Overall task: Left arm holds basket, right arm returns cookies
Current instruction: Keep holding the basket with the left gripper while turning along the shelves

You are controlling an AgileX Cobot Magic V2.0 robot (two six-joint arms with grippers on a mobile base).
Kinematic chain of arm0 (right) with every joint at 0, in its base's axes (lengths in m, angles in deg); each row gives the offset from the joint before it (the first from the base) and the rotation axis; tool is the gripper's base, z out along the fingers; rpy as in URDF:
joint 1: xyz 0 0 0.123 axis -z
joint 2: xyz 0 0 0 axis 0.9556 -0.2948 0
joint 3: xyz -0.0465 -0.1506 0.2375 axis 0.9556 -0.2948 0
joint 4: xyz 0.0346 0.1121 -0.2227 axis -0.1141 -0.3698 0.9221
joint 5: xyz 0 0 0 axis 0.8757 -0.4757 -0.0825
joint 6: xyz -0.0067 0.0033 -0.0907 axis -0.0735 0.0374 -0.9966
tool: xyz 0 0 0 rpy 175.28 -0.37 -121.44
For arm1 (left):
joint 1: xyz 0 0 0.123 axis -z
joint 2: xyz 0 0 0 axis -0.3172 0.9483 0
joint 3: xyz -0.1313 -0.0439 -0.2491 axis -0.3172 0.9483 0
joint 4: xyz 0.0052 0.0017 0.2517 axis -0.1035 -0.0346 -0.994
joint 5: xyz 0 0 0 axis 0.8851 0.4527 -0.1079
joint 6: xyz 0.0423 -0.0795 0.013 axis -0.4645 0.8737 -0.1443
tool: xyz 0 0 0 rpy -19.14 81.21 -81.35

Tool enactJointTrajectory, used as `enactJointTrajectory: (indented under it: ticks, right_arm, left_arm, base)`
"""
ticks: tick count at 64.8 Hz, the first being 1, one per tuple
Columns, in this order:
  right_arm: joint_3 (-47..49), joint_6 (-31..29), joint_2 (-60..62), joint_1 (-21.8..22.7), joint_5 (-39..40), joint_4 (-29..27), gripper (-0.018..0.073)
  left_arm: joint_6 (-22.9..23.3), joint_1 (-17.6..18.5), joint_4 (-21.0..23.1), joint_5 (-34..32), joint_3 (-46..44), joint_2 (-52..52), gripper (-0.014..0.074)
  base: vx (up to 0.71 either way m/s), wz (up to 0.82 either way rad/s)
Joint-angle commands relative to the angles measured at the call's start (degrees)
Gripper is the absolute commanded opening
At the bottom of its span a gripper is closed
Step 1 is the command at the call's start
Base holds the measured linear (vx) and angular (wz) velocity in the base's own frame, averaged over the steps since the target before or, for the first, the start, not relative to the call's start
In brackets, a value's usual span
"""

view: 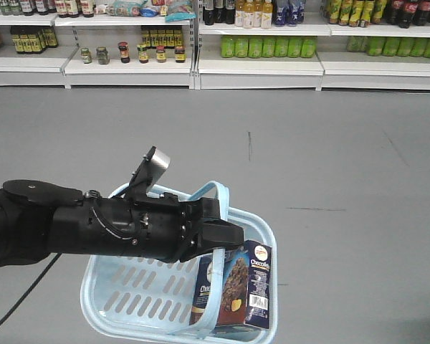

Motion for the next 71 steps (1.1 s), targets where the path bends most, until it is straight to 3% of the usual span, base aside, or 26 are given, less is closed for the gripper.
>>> enactJointTrajectory:
  ticks: [1, 71]
  right_arm:
    - [-0.2, 0.1, 0.7, 0.2, 4.3, 0.4, -0.0008]
    - [-0.2, 0.1, 0.7, 0.2, 4.3, 0.4, -0.0008]
  left_arm:
    - [-0.7, 0.4, 3.5, 2.8, -1.8, -2.9, -0.0006]
    - [-0.7, 0.4, 3.5, 2.8, -1.8, -2.9, -0.0006]
  base:
    - [0.39, 0.03]
    - [0.36, -0.01]
